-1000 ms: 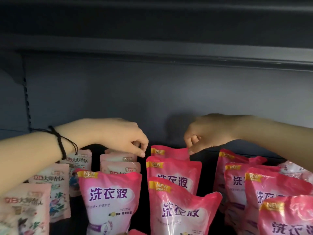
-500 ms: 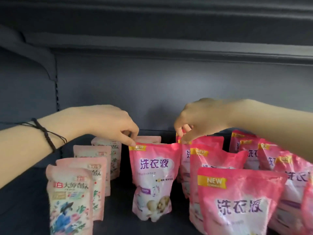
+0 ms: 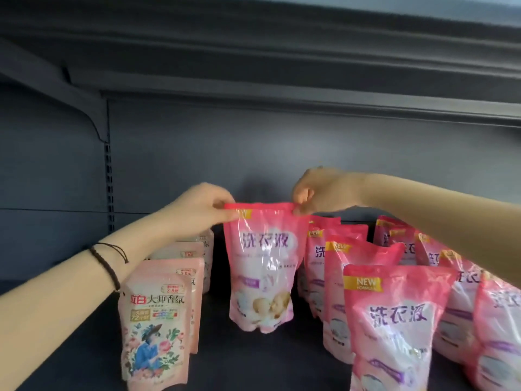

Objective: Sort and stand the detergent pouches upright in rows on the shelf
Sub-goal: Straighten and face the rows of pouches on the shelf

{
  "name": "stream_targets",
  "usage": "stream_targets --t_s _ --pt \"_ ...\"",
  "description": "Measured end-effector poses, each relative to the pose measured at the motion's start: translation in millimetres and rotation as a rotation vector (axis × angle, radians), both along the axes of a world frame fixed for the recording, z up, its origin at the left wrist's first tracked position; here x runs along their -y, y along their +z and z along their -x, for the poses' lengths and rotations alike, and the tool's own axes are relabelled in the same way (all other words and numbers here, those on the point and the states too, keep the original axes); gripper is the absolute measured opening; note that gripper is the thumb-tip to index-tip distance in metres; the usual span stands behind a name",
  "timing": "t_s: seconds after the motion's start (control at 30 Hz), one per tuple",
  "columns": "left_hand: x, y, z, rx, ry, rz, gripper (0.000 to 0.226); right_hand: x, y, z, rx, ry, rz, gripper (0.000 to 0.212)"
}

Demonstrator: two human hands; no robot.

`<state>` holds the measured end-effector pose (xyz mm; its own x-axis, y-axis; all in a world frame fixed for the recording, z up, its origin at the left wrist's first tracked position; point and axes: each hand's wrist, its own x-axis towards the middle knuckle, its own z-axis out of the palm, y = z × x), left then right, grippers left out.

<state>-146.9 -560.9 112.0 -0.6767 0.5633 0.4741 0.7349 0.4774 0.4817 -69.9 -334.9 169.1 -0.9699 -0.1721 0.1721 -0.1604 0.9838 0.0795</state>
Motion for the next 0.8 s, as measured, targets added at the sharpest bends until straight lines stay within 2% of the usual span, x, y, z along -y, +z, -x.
stream_targets --t_s 0.13,0.23,0.3,0.37,0.47,0.53,0.7,0.8 --pt "-2 16 -25 0.239 -0.130 -0.637 0.019 11 8 -22 -0.135 0.156 0.896 0.014" --pt "-10 30 -47 0.249 -0.149 -0.969 0.019 37 14 -39 -0.272 0.329 1.259 0.020" --pt "-13 32 -61 0.205 -0.110 -1.099 0.013 53 4 -50 -0.347 0.329 1.388 0.020" --pt "-15 24 -77 0.235 -0.078 -1.150 0.015 66 -19 -62 -0.402 0.262 1.480 0.020" --pt "-16 0 -99 0.335 -0.055 -1.175 0.018 81 -71 -86 -0.376 0.191 1.612 0.034" --pt "-17 -15 -113 0.360 -0.052 -1.209 0.018 93 -106 -104 -0.368 0.192 1.662 0.034" --pt "-21 -56 -143 0.282 -0.097 -1.147 0.023 108 -163 -127 -0.587 0.096 1.848 0.030" --pt "-27 -74 -156 0.336 -0.146 -1.161 0.020 103 -174 -141 -0.660 0.080 1.872 0.032"
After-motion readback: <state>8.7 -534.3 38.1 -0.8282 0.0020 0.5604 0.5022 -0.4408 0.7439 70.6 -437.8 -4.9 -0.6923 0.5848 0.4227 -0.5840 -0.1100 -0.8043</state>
